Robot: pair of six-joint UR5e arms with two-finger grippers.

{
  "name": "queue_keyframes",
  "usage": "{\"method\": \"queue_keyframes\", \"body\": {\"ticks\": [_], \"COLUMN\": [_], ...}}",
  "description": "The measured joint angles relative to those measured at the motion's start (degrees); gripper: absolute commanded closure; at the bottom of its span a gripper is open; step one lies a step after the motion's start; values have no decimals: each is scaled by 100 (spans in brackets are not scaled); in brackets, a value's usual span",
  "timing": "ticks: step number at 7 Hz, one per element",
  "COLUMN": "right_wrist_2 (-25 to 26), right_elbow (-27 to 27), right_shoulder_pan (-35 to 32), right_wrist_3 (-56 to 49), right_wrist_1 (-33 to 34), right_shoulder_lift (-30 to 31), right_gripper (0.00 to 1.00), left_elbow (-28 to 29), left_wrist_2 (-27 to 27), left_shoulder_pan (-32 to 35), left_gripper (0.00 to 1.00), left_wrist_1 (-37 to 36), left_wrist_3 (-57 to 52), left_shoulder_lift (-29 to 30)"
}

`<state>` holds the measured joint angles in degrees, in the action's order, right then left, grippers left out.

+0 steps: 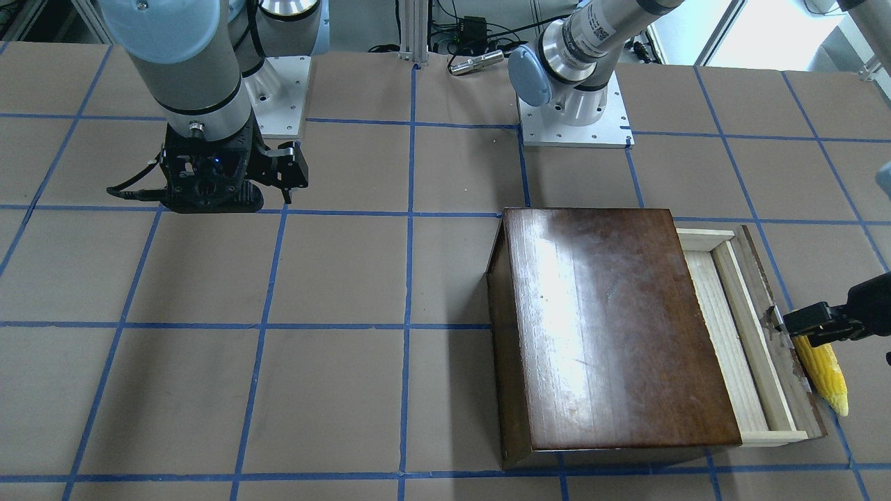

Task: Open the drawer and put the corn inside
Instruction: 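Release the handle and move the left gripper over the yellow corn, then lower the left gripper and grasp the yellow corn cob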

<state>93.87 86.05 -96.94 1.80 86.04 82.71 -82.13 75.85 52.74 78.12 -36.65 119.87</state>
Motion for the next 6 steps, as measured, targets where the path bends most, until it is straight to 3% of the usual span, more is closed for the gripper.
{"method": "queue_keyframes", "body": {"ticks": [6], "right_wrist_2": [0], "right_elbow": [0], "right_shoulder_pan": [0], "right_wrist_3": [2], "right_wrist_1": [0], "right_shoulder_lift": [0], "right_gripper": [0], "left_elbow": [54], "left_wrist_2": [31], "left_shoulder_pan": [-149], "left_gripper": [0], "left_wrist_1": [29], "left_wrist_3": [7], "left_shoulder_lift": [-160]}}
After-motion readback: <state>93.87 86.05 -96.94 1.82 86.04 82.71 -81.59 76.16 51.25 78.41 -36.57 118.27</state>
